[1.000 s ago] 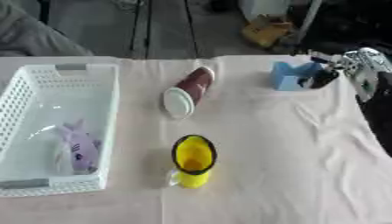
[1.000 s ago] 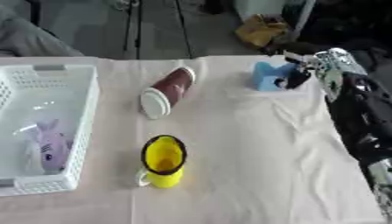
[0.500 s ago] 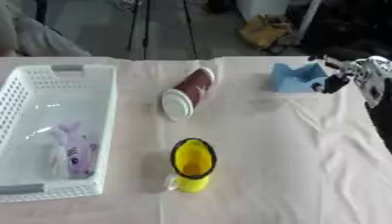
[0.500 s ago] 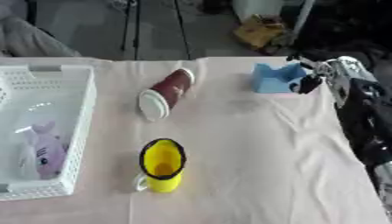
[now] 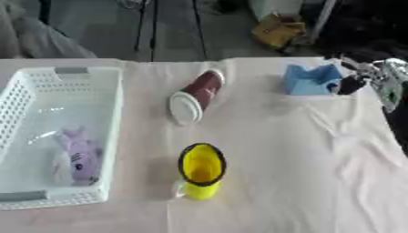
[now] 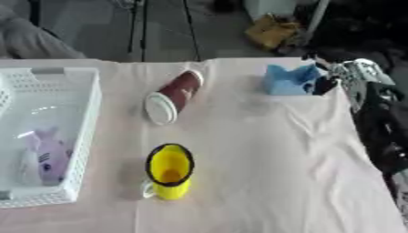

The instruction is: Pick up objects on the table and place them in the box.

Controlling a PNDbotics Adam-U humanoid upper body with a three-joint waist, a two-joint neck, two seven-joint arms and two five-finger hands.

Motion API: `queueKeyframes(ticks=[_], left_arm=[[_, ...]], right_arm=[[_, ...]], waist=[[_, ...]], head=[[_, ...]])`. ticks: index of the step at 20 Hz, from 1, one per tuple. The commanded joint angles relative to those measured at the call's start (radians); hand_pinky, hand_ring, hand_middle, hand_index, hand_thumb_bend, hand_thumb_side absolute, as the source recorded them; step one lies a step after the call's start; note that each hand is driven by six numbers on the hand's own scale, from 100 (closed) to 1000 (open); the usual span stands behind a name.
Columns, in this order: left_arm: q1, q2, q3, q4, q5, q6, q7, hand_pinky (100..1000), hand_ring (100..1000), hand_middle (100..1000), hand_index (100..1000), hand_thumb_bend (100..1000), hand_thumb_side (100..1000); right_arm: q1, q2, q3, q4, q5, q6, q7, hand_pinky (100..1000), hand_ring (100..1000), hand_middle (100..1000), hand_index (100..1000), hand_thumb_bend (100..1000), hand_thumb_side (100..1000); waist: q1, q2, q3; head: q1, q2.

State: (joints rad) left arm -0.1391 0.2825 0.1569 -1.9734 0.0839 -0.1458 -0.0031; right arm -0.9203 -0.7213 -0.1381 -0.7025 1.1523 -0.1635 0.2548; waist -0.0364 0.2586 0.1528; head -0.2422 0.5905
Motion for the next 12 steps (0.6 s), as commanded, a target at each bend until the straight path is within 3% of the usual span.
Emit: queueKeyframes(ticks=[1, 12], left_arm=[[-0.003, 0.026, 0.002, -0.017, -0.002, -0.003, -0.003, 293, 782, 784, 795, 297, 896], [-0.002, 0.035, -0.002, -0.020, 0.007, -0.013, -0.012, 293, 782, 784, 797, 305, 889]], right_arm=[[-0.025, -0.040, -0.004, -0.019, 0.027, 0.006, -0.035, 1000, 1000, 989, 963, 393, 100], [-0.032, -0.035, -0.006, -0.004, 0.043, 0.008, -0.058, 1000, 1000, 980, 964, 361, 100]], waist=[[0.001, -0.021, 0.004], [0.007, -0.013, 0.051]], head=[[0.000, -0.005], [0.010, -0.016]])
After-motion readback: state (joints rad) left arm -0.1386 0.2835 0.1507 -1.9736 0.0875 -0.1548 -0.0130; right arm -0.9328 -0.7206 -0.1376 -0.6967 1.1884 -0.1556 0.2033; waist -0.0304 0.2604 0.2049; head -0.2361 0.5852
